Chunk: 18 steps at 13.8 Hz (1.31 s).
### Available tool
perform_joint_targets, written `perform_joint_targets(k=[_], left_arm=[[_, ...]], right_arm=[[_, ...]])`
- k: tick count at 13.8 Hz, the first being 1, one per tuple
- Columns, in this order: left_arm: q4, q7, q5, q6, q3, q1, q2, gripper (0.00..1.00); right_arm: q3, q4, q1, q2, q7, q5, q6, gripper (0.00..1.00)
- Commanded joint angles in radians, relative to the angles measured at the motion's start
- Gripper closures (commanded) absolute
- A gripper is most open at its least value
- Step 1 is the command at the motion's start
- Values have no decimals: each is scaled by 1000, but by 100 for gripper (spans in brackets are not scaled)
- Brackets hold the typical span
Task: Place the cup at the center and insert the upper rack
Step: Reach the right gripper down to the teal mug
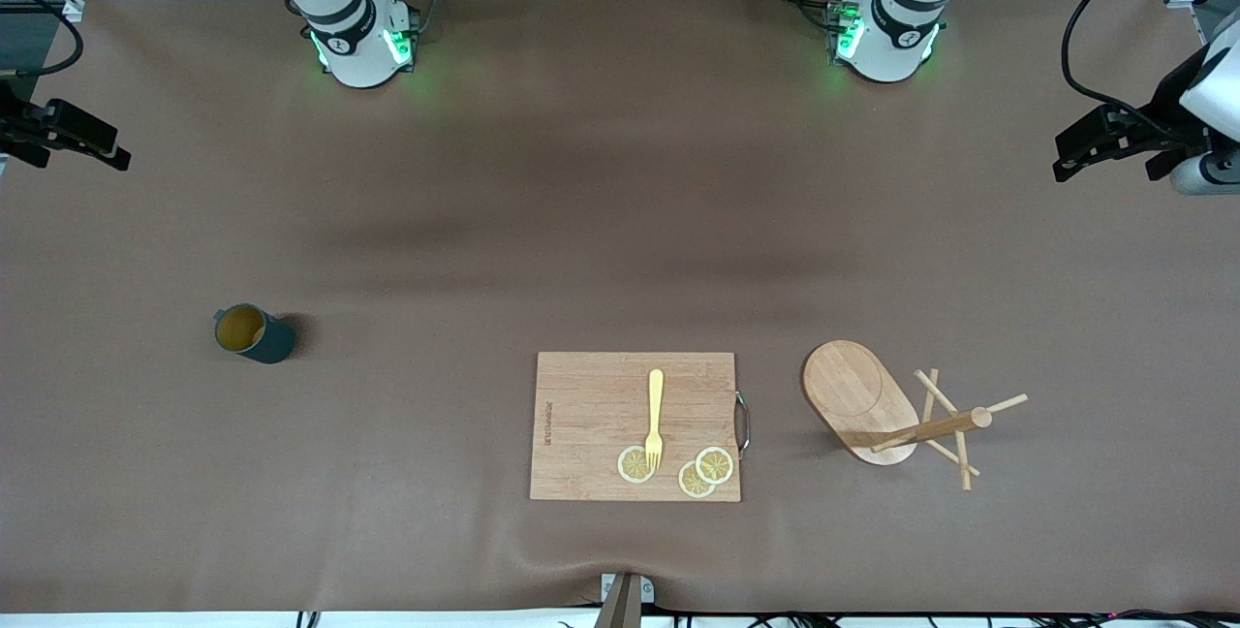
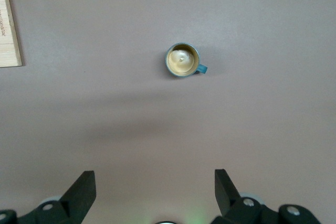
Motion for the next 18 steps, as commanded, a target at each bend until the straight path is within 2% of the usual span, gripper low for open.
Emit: perform_joint_targets(k=[1,11,16,18], left_arm=[[18,3,11,-13,-1,-1,13,0],[32,0,0,-10,5,8,30,0],[32,-5,9,8,3,2,42,0],[32,-5,9,28,3,2,50,0]], right_arm=[[8,9,-15,1,0,5,-7,0],[8,3,-13,6,9,5,-4,0],[8,0,-13,86,11,5,42,0],[8,-2,-13,147,6,5,108,0]])
